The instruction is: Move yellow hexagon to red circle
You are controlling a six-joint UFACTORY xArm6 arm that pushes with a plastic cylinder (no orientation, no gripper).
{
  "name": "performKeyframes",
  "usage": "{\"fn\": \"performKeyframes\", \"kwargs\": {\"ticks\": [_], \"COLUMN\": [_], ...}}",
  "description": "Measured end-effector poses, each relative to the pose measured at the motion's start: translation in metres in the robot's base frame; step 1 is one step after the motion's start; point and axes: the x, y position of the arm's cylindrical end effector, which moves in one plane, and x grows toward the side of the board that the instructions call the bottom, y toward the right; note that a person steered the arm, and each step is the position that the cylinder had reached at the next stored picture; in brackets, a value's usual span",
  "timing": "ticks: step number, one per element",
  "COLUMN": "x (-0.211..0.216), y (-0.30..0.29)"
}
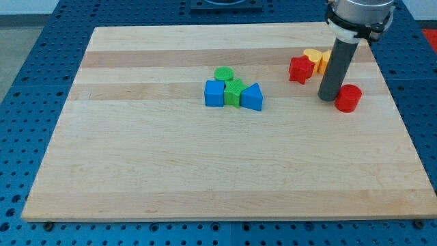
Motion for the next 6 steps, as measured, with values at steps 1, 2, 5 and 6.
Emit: {"fn": "performKeyframes", "kwargs": {"ticks": [1, 2, 5, 6], "x": [0.0, -0.003, -0.017, -0.029], "y": [0.002, -0.004, -0.068, -0.079]}}
